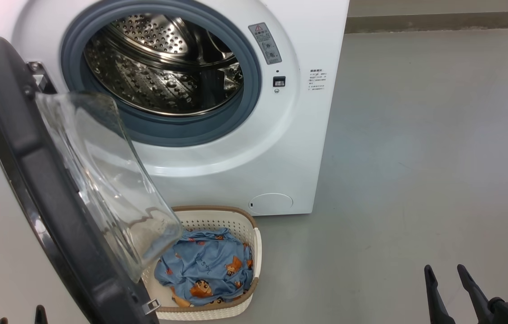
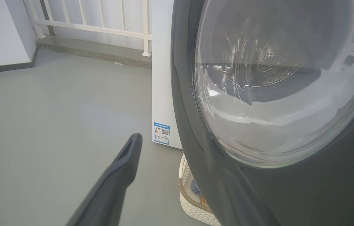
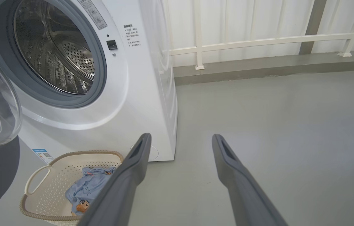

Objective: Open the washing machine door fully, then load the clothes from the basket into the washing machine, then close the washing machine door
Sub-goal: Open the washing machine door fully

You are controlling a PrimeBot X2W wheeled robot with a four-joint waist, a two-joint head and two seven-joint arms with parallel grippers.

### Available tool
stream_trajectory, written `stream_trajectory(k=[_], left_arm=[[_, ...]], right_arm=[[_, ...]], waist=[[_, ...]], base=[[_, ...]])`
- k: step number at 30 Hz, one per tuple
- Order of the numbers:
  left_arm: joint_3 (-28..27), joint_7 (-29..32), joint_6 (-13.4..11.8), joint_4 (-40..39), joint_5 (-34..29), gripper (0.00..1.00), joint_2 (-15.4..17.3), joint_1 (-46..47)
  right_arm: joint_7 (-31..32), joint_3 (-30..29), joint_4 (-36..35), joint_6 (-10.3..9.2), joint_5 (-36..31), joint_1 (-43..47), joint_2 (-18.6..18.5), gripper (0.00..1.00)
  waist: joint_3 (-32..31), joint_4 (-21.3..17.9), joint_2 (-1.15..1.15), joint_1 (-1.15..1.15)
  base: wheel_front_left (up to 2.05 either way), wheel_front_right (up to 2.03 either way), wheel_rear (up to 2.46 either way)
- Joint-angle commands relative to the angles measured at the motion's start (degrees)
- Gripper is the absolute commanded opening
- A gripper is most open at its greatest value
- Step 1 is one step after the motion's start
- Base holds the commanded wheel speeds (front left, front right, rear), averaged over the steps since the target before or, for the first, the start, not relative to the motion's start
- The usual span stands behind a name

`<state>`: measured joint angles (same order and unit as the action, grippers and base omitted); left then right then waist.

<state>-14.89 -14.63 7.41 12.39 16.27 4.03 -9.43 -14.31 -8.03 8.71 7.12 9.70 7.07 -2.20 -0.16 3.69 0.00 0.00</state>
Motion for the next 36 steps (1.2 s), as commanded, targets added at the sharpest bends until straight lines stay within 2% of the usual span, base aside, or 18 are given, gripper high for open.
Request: stream_trajectory(k=[1, 21, 36], left_arm=[[-1.55, -0.37, 0.08, -1.59, -0.19, 1.00, 0.74, 1.01], [-1.08, -0.37, 0.08, -1.56, -0.14, 1.00, 0.97, 1.03], [-1.23, -0.37, 0.08, -1.45, -0.34, 1.00, 0.83, 1.24]], right_arm=[[-0.69, 1.57, -1.29, 0.36, -0.09, -1.08, -0.68, 1.00], [-0.69, 4.03, -0.87, 0.36, -1.93, -2.81, -0.70, 1.00], [-0.69, 4.89, 0.49, 0.36, -2.09, -4.48, -2.03, 1.00]], waist=[[0.05, -0.01, 0.00, 0.00], [0.23, -0.12, 0.00, 0.00], [-0.07, 0.22, 0.00, 0.00]], base=[[0.00, 0.00, 0.00], [0.00, 0.00, 0.00], [0.00, 0.00, 0.00]])
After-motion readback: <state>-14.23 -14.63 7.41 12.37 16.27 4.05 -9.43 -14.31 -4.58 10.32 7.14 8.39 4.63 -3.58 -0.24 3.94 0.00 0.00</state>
